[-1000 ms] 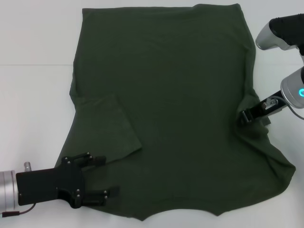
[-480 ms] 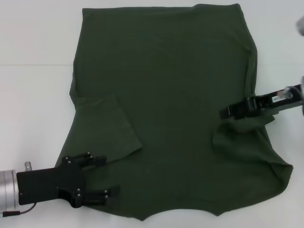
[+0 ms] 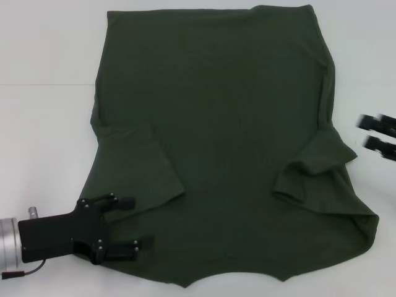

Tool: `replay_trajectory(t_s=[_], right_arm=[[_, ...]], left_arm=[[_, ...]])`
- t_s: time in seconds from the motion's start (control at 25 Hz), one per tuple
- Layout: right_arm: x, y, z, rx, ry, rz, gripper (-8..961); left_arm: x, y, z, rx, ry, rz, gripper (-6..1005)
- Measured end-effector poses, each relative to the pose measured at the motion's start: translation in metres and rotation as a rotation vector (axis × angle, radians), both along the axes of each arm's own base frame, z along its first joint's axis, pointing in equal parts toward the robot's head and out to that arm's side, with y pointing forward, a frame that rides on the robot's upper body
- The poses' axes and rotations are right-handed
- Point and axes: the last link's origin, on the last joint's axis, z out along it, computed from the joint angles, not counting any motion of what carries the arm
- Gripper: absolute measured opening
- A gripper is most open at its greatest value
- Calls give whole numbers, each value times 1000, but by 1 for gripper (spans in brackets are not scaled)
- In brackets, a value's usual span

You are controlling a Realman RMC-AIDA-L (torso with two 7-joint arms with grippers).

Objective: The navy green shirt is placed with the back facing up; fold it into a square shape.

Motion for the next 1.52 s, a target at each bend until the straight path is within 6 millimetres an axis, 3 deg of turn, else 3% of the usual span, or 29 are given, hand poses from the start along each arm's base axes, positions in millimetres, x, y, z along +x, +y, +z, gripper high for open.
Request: replay_trajectory(t_s=[0.16,0.32,0.44,1.52], right_arm=[[29,-24,-7,89,69,-121,790],[41,-32,-18,114,79,-202,775],[40,-28,-31,143,66,-222,775],[34,8,-68,163,-88,-323,776]], left_arm=[[1,1,0,0,-2,-1,907],[2,3,0,-1,-5,2,907],[2,4,0,3,-3,3,907],[9,9,1,18,-22,-11,907]])
